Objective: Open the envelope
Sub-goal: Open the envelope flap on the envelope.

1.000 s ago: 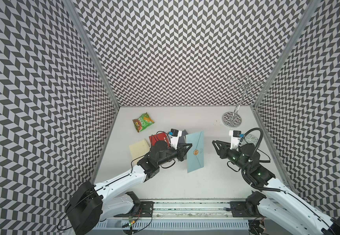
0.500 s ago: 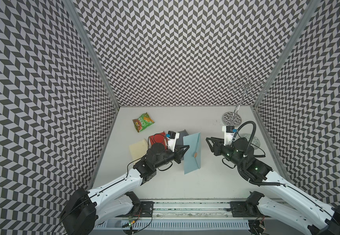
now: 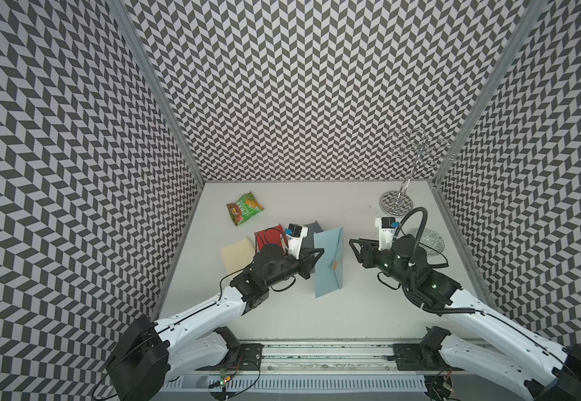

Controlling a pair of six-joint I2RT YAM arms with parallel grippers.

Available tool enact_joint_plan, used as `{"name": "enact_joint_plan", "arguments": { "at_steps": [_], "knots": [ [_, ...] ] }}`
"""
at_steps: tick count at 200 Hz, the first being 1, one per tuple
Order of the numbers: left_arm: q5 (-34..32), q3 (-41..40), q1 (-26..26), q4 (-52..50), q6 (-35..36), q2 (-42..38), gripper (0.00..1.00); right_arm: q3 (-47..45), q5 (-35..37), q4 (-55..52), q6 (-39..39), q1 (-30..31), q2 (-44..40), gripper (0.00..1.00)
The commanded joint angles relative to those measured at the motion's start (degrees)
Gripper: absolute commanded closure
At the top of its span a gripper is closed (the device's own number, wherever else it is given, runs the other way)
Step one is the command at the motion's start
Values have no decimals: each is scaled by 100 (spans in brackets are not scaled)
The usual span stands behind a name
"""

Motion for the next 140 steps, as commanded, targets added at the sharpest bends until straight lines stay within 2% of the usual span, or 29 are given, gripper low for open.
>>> {"name": "enact_joint_plan", "arguments": {
  "at_steps": [1, 37, 109, 140],
  "knots": [
    [-80, -9, -29, 167, -68, 78, 100, 34, -13, 48, 286, 22, -56, 55],
    [-7, 150, -55, 258, -125, 386, 100, -197, -696, 298, 286, 22, -269, 51],
    [21, 567, -319, 194, -131, 854, 100, 42, -906, -44, 24, 31, 327, 47],
    [-113, 553, -324, -59, -124, 701, 100, 58, -353, -387, 311, 32, 625, 40]
  ]
}}
